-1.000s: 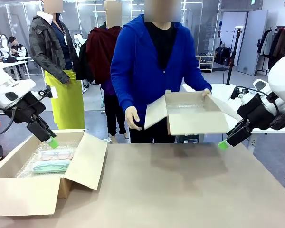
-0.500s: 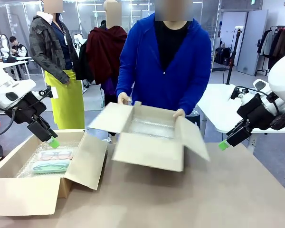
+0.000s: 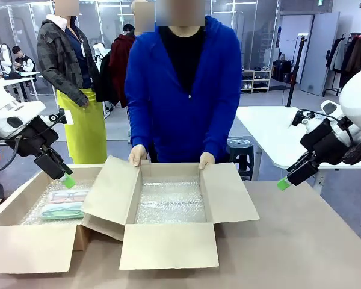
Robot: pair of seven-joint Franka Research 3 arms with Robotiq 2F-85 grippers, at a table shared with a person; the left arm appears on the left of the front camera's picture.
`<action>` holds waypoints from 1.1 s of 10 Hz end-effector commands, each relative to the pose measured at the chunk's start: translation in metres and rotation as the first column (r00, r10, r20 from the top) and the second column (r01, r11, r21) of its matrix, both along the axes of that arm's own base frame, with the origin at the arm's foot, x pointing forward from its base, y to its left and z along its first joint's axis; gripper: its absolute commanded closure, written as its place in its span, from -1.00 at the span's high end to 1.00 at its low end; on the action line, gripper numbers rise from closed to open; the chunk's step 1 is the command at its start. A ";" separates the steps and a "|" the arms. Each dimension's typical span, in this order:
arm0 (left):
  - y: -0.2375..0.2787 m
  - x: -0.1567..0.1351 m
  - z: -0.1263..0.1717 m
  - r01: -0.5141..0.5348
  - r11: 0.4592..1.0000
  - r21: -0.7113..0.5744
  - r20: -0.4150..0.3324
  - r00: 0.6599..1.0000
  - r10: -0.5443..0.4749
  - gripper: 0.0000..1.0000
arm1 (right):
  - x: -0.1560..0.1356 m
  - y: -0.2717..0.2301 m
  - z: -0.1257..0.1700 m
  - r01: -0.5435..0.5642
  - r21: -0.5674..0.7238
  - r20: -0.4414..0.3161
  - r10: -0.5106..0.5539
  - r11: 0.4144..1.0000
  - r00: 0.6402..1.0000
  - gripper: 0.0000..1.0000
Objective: Pack the glasses set securely to prepare it for shipping.
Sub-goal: Position the Package Box on the left side of the table.
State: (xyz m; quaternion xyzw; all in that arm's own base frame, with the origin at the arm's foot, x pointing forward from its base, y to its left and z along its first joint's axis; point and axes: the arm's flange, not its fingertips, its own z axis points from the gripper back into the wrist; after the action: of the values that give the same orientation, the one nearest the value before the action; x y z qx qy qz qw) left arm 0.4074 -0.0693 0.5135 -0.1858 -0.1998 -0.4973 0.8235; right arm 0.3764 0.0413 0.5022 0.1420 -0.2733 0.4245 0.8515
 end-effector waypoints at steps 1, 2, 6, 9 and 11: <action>0.000 0.000 0.003 -0.008 1.000 0.018 -0.003 1.000 0.008 1.00 | -0.001 0.003 0.001 0.013 -0.006 -0.009 -0.013 1.000 1.000 1.00; 0.000 0.000 0.003 -0.008 1.000 0.018 -0.003 1.000 0.008 1.00 | -0.001 0.003 0.001 0.013 -0.006 -0.009 -0.013 1.000 1.000 1.00; 0.000 0.000 0.003 -0.008 1.000 0.018 -0.003 1.000 0.008 1.00 | -0.001 0.003 0.001 0.013 -0.006 -0.009 -0.013 1.000 1.000 1.00; 0.000 0.000 0.003 -0.008 1.000 0.018 -0.003 1.000 0.008 1.00 | -0.001 0.003 0.001 0.013 -0.006 -0.009 -0.013 1.000 1.000 1.00; 0.000 0.000 0.003 -0.008 1.000 0.018 -0.003 1.000 0.008 1.00 | -0.001 0.003 0.001 0.013 -0.006 -0.009 -0.013 1.000 1.000 1.00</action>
State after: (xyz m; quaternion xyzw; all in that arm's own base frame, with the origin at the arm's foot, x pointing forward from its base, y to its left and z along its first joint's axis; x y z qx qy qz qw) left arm 0.4074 -0.0690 0.5134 -0.1854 -0.1995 -0.4977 0.8235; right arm 0.3764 0.0413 0.5022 0.1420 -0.2733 0.4245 0.8515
